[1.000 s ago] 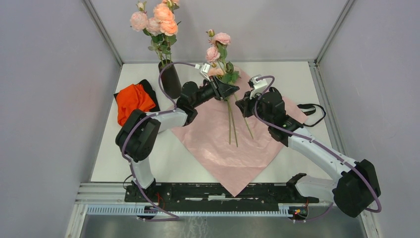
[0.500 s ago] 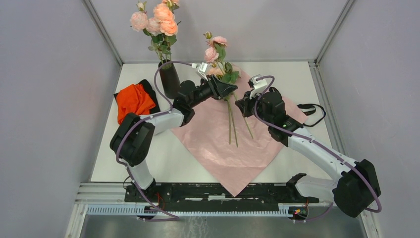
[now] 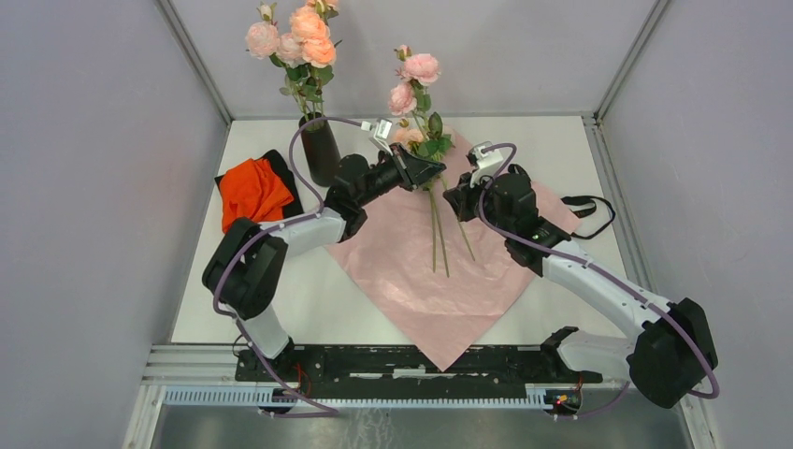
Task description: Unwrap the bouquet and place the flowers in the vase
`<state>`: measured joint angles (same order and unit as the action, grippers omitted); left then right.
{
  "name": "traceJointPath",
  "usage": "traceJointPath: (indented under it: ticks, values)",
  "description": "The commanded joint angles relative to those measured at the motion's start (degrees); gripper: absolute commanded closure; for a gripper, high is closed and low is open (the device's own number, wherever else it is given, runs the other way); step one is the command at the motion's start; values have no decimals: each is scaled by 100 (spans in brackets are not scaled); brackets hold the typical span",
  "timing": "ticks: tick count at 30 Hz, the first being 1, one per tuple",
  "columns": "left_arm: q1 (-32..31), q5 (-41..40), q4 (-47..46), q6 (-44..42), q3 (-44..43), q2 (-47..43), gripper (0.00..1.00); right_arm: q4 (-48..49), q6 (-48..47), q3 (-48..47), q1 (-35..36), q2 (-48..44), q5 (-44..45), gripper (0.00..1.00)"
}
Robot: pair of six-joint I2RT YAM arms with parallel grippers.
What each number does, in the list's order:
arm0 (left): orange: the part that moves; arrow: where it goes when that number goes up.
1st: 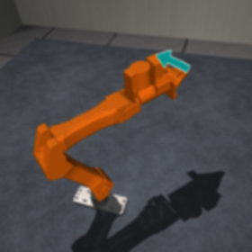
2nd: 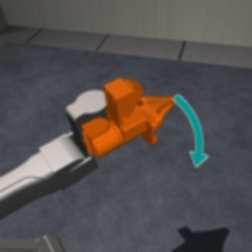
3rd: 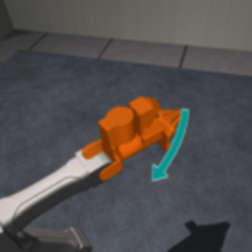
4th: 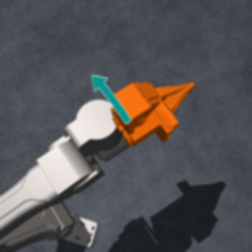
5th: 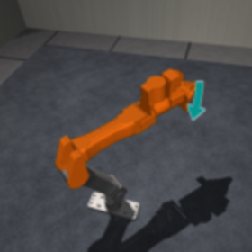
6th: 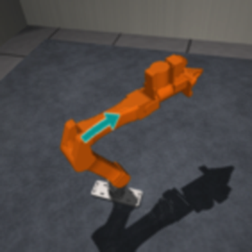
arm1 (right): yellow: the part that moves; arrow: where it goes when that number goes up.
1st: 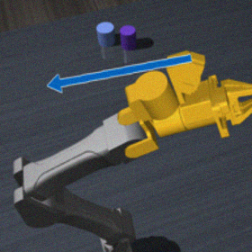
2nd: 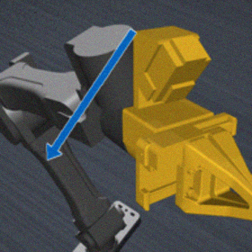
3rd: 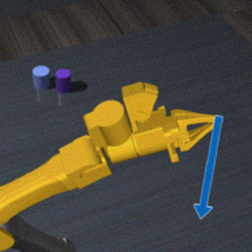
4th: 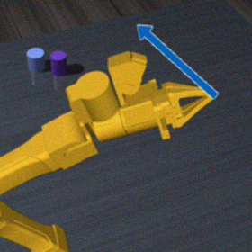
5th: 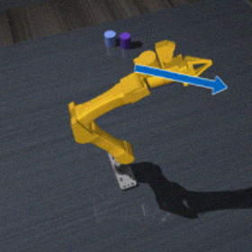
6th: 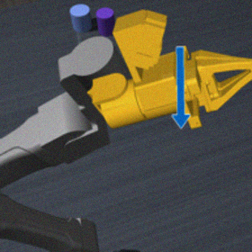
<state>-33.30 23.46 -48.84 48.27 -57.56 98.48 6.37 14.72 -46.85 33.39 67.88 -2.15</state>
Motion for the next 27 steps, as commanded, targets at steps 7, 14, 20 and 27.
traceJointPath:
  ticks: [7,14,20,27]
  values:
    - [51,-1076,1945,-2323,-804,-752,98,319,11,167,32,-332,491,27]
    - [106,-3159,2833,-4069,-1239,-1463,98,292,-66,164,34,-285,538,25]
    - [574,-4578,2432,-5048,-1265,-1888,98,373,-21,229,35,-173,479,25]
    - [1245,-4825,1961,-5330,-1549,-2007,98,434,-3,242,34,-2,401,25]
